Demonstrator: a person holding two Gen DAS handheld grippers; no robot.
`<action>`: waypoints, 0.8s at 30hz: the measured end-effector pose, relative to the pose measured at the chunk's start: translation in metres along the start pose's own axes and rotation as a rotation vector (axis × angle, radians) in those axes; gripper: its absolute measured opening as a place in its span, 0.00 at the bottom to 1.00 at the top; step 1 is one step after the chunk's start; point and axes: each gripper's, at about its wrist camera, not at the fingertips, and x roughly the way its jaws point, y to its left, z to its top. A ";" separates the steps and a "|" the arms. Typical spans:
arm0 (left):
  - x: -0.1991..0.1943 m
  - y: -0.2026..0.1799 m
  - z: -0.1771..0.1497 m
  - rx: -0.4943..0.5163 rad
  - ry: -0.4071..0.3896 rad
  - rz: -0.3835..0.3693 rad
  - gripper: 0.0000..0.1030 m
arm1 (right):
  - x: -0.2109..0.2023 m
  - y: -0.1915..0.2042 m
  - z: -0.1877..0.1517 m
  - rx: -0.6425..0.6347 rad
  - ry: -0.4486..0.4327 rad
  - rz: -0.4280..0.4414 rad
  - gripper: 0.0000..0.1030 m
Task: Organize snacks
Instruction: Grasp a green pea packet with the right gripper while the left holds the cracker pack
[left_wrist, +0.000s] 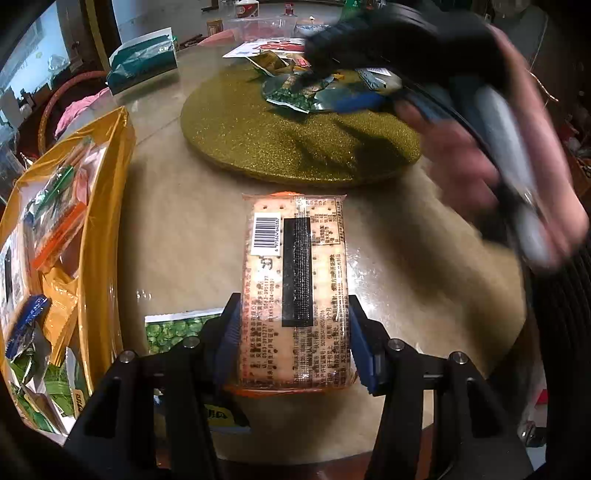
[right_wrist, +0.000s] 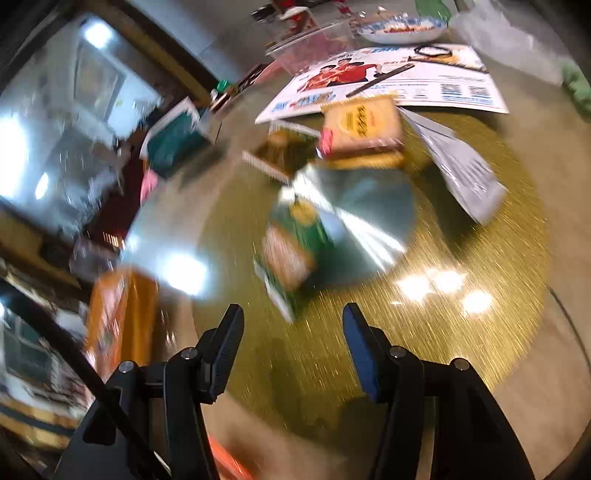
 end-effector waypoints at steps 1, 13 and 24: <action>0.000 0.000 0.000 0.000 -0.001 -0.002 0.54 | 0.006 0.001 0.010 0.014 -0.003 0.006 0.54; -0.001 -0.008 -0.007 0.028 -0.019 0.031 0.54 | -0.024 -0.007 -0.042 -0.071 -0.025 -0.030 0.29; -0.011 -0.049 -0.032 0.162 -0.015 -0.019 0.54 | -0.122 -0.056 -0.169 -0.057 -0.139 -0.057 0.28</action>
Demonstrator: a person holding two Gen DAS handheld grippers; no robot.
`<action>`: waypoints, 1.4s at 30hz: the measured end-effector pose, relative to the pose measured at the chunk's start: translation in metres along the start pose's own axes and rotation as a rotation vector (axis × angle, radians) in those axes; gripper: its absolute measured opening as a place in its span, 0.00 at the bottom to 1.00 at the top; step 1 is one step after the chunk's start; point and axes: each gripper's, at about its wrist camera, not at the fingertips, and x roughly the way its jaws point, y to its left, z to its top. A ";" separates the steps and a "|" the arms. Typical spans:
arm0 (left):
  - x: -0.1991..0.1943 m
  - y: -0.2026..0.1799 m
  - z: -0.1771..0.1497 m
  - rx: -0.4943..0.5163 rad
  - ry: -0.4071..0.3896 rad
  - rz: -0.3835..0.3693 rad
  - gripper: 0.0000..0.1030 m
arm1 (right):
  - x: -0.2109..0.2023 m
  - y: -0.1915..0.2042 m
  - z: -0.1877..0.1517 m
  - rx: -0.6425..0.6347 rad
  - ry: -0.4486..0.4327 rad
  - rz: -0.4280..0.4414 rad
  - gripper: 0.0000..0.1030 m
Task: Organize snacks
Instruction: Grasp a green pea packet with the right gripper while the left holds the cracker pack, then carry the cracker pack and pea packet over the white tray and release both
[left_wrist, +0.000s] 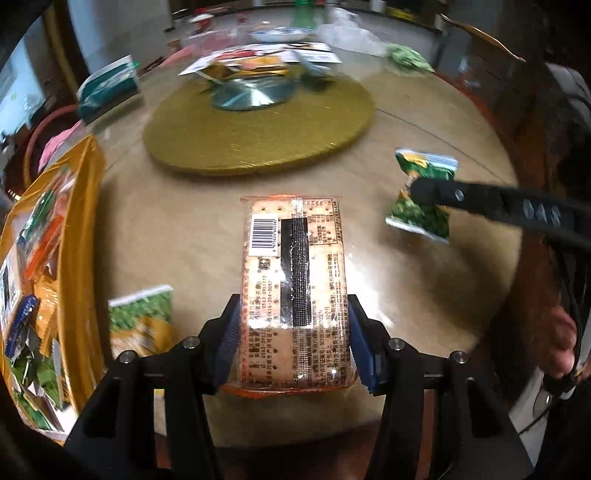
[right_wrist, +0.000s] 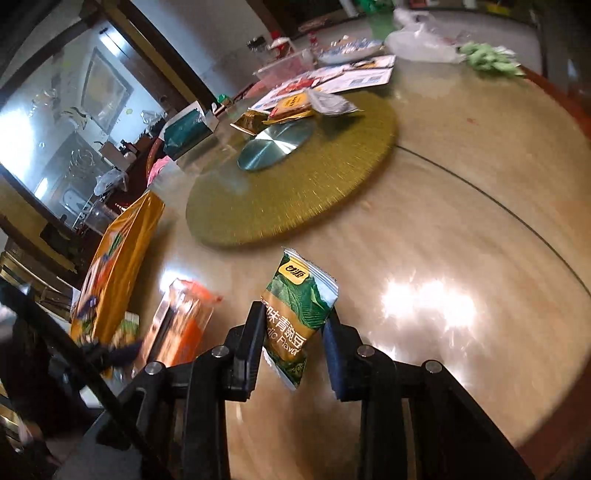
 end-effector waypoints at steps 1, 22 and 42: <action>-0.001 -0.002 -0.001 0.005 0.003 -0.012 0.54 | -0.007 -0.002 -0.010 -0.004 -0.014 0.011 0.28; -0.003 -0.003 0.014 -0.090 -0.025 -0.038 0.54 | -0.012 0.004 -0.027 -0.029 -0.041 0.032 0.24; -0.137 0.206 -0.076 -0.600 -0.278 0.216 0.54 | 0.039 0.198 -0.012 -0.353 0.075 0.419 0.22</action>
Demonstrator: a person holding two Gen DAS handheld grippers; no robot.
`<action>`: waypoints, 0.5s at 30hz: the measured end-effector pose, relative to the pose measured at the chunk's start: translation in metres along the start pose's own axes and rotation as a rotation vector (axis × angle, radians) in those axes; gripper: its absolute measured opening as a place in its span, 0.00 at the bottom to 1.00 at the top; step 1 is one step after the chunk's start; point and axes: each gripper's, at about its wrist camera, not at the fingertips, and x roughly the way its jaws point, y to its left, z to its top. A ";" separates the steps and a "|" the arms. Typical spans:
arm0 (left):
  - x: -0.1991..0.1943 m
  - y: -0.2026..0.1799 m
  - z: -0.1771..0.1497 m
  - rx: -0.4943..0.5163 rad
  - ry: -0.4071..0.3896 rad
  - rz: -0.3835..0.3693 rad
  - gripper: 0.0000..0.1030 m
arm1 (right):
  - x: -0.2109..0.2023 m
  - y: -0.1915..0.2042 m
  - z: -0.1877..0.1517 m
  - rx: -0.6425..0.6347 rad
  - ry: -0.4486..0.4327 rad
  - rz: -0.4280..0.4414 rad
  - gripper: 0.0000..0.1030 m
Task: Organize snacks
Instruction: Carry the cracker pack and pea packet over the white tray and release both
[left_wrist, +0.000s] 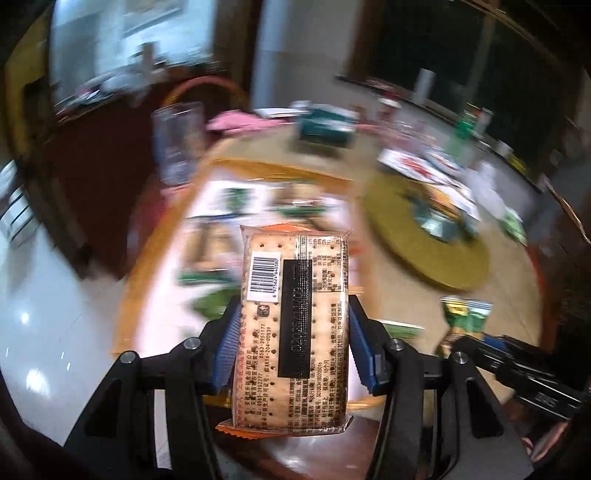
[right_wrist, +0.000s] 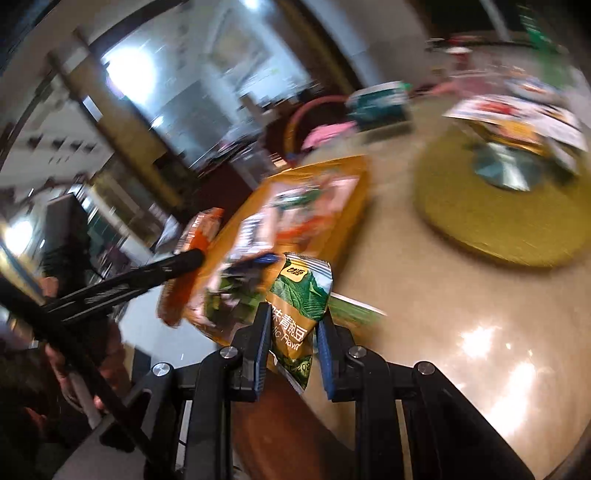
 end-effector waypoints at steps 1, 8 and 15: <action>0.003 0.012 0.000 -0.023 0.002 0.025 0.54 | 0.011 0.009 0.004 -0.025 0.015 0.013 0.22; 0.022 0.073 -0.004 -0.125 0.056 0.100 0.54 | 0.094 0.057 0.016 -0.160 0.156 0.008 0.22; 0.043 0.073 -0.004 -0.099 0.091 0.106 0.54 | 0.120 0.067 0.006 -0.190 0.221 -0.041 0.25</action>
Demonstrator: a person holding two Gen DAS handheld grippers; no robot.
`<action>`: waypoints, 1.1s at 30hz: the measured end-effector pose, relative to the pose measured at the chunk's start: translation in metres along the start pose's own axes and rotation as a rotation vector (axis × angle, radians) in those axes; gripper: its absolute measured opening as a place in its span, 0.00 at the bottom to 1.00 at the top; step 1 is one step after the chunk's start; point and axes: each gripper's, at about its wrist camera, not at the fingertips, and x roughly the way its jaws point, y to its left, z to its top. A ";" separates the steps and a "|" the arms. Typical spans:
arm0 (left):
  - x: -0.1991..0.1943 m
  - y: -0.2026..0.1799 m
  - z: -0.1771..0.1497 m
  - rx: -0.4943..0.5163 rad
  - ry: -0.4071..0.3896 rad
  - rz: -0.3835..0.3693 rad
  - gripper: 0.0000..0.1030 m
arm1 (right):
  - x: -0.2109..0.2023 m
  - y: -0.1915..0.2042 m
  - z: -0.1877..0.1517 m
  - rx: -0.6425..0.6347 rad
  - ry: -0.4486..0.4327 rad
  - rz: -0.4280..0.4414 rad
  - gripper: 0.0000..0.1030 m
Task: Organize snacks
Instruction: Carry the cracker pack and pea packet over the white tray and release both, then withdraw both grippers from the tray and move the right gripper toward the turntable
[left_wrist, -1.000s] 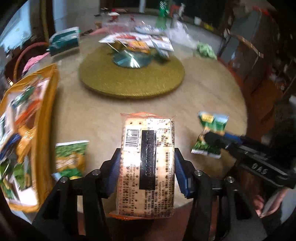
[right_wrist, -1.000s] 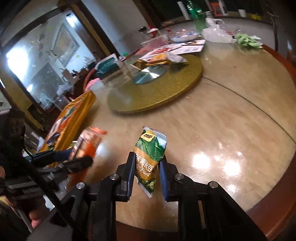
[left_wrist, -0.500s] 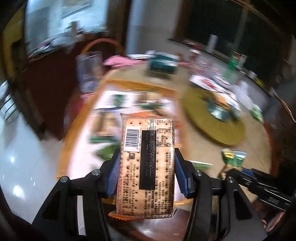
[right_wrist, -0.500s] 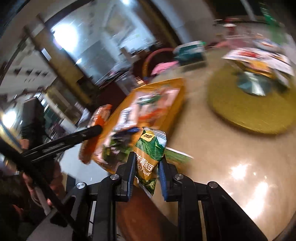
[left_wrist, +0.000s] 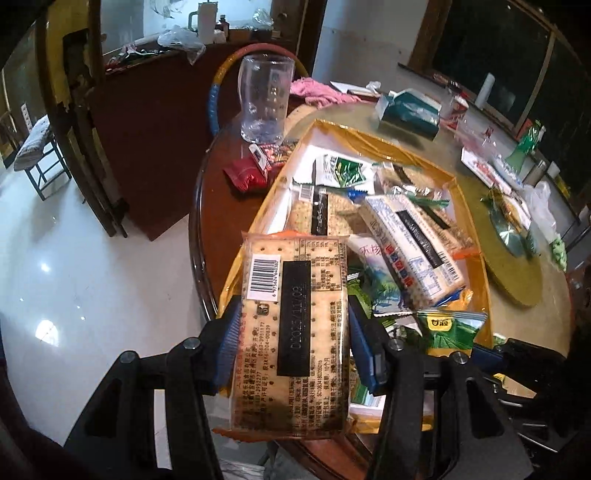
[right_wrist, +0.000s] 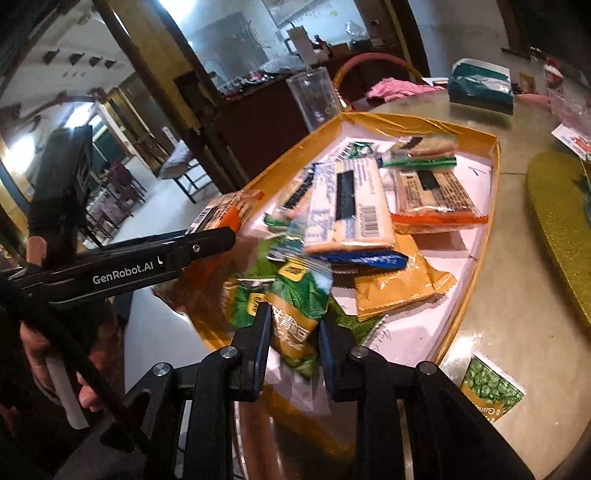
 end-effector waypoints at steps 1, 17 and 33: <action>0.000 -0.002 0.000 0.008 -0.004 0.011 0.54 | 0.000 0.000 0.000 0.010 0.001 0.008 0.25; -0.044 -0.058 -0.003 0.101 -0.145 0.012 0.80 | -0.095 -0.040 -0.035 0.147 -0.206 0.003 0.61; -0.058 -0.163 -0.032 0.280 -0.100 -0.195 0.80 | -0.191 -0.185 -0.135 0.477 -0.134 -0.782 0.65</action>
